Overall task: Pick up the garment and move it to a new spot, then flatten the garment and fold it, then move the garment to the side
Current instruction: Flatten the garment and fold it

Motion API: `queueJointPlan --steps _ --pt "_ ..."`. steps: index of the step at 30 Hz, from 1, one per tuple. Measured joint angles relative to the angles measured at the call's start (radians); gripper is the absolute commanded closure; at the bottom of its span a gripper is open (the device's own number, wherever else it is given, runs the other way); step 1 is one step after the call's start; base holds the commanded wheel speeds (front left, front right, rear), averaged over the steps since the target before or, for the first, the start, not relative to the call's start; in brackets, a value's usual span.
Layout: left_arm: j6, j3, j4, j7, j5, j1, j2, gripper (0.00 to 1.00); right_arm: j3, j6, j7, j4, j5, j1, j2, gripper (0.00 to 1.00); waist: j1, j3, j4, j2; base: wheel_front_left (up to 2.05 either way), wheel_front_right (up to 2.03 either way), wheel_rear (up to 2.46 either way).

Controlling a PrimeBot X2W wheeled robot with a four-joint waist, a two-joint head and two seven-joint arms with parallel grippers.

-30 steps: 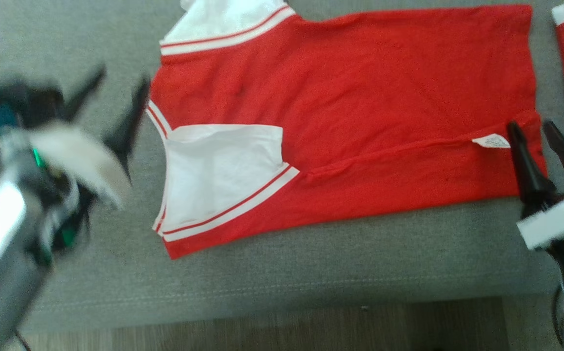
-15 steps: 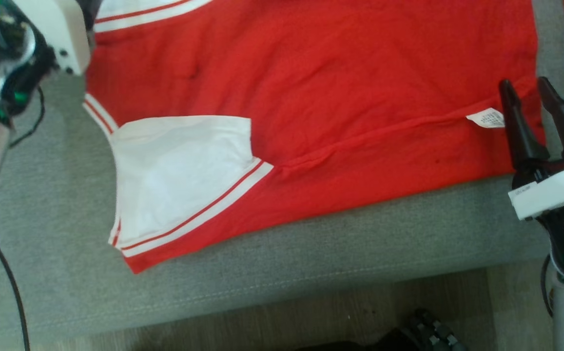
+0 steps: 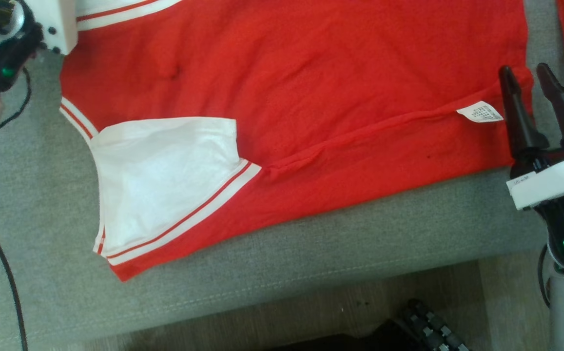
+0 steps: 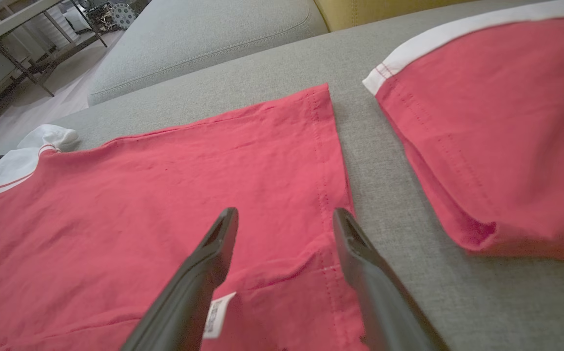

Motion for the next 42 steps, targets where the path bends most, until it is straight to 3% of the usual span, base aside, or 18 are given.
queueJointPlan --steps 1,10,19,22,33,36,39,40,42 --pt "-0.007 -0.007 0.002 0.000 -0.003 -0.001 -0.003 1.00 -0.001 0.000 -0.003 0.002 0.000 -0.001 0.000 0.00 0.0000 0.000 0.000 0.0000 0.00 0.00 0.00" --pt "-0.016 -0.035 0.025 -0.076 -0.007 -0.006 -0.005 1.00 -0.007 0.000 0.033 0.074 0.000 -0.128 0.001 0.00 0.0000 -0.024 -0.004 0.0000 0.00 0.00 0.00" --pt "-0.017 -0.065 0.039 -0.139 0.009 -0.060 -0.003 1.00 -0.032 0.000 0.334 0.368 -0.150 -0.475 -0.010 0.00 0.0000 -0.047 -0.005 0.0000 0.00 0.00 0.00" --pt "-0.017 -0.078 0.043 -0.142 0.018 -0.072 -0.005 1.00 -0.041 0.000 0.385 0.450 -0.216 -0.553 -0.013 0.00 0.0000 -0.045 0.004 0.0000 0.00 0.00 0.00" --pt "-0.024 -0.107 0.066 -0.159 0.017 -0.109 -0.006 1.00 -0.027 0.000 0.372 0.650 -0.246 -0.683 -0.021 0.00 0.0000 -0.025 0.033 0.0000 0.00 0.00 0.00" --pt "-0.024 -0.114 0.071 -0.160 0.014 -0.112 -0.006 1.00 -0.014 0.000 0.352 0.689 -0.245 -0.707 -0.035 0.23 0.0000 -0.023 0.040 0.0000 0.00 0.00 0.00" --pt "-0.024 -0.123 0.073 -0.161 0.013 -0.121 -0.006 1.00 -0.001 0.000 0.340 0.725 -0.245 -0.727 -0.043 0.55 0.0000 -0.025 0.045 0.0000 0.00 0.00 0.00" --pt "-0.024 -0.127 0.073 -0.166 0.011 -0.123 -0.006 1.00 0.005 0.000 0.336 0.733 -0.238 -0.731 -0.046 0.55 0.0000 -0.025 0.047 0.0000 0.00 0.00 0.00" --pt "-0.024 -0.134 0.075 -0.168 0.006 -0.128 -0.006 1.00 0.019 0.000 0.323 0.747 -0.226 -0.736 -0.051 1.00 0.0000 -0.026 0.051 0.0000 0.00 0.00 0.00"
